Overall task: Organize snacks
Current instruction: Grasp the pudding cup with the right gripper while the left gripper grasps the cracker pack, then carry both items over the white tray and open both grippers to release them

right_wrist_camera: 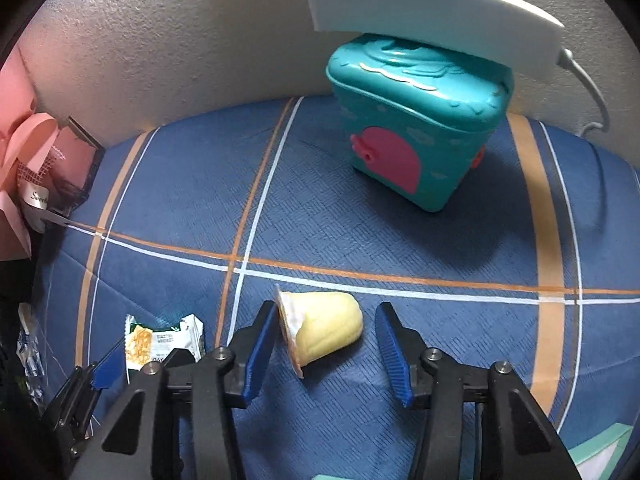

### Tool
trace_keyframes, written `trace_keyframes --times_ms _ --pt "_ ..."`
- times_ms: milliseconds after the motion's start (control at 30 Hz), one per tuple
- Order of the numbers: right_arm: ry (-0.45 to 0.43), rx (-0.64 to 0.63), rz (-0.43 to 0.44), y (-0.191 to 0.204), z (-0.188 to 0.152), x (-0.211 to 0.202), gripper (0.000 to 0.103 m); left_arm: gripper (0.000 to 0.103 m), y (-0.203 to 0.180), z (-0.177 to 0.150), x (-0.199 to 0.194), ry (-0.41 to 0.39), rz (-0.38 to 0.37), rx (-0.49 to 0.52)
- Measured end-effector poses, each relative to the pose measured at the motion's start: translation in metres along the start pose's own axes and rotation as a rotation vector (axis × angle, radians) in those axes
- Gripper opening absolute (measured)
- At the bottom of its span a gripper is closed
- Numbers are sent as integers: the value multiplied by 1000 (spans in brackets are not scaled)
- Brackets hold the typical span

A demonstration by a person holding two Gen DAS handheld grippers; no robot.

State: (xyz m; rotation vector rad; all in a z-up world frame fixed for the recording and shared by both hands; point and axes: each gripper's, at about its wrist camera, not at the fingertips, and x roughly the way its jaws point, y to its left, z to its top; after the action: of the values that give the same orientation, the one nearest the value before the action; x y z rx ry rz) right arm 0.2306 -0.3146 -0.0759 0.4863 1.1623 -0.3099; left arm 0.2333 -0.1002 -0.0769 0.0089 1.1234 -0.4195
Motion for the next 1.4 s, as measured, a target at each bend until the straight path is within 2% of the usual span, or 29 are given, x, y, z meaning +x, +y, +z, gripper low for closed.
trace_keyframes --times_ms 67,133,333,800,1067,1400 --pt "-2 -12 0 2 1 2 48 69 1 1 3 3 4 -1" --pt "-3 -13 0 4 2 4 44 62 1 0 4 3 -5 -6" --pt "-10 -17 -13 7 -3 0 40 57 0 0 2 -1 7 3" --pt "-7 -33 -57 15 -38 -32 40 56 20 0 -33 12 7 -86" --pt "2 -10 -31 21 -69 -52 40 56 33 -4 -61 17 13 -152" --pt "-4 69 38 35 -116 -79 40 56 36 -24 -93 14 45 -148"
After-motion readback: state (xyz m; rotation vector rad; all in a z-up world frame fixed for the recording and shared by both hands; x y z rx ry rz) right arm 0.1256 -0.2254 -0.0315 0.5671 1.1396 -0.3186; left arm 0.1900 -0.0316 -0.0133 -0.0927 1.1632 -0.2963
